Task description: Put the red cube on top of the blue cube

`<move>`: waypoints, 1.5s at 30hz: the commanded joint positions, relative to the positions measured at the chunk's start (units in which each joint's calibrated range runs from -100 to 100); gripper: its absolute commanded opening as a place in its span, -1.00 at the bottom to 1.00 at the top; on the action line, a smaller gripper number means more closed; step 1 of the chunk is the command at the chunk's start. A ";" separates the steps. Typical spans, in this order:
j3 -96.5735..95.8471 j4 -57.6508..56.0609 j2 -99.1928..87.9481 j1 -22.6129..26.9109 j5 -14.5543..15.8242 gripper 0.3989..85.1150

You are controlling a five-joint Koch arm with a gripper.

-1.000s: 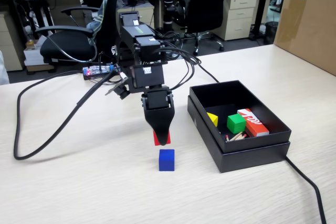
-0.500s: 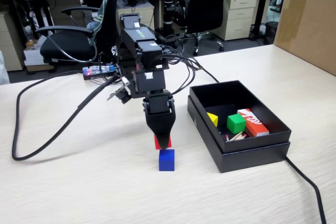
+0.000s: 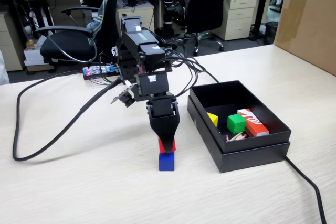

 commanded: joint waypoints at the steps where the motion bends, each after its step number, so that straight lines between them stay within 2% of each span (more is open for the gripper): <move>1: 5.18 2.94 -1.37 0.10 0.05 -0.99; 11: 4.91 2.94 -0.56 0.20 0.00 -0.98; 12: 4.82 2.94 -0.56 0.20 -0.05 -0.90; 13: 4.28 2.94 -0.33 0.24 -0.34 -0.69; 19: 4.01 2.94 -0.22 0.24 -0.39 -0.68; 20: 3.92 2.94 -0.10 0.24 -0.39 -0.63; 22: 3.10 2.94 -0.10 0.34 -0.59 -0.37; 31: 3.19 2.94 -0.10 0.34 -0.68 -0.35; 33: 2.74 2.68 -0.22 0.39 -0.68 -0.05; 36: 2.65 2.51 -1.02 0.39 -0.73 0.13; 41: 1.65 2.51 -5.27 0.44 -0.73 0.16; 45: -6.24 2.51 -19.50 0.83 -0.73 0.16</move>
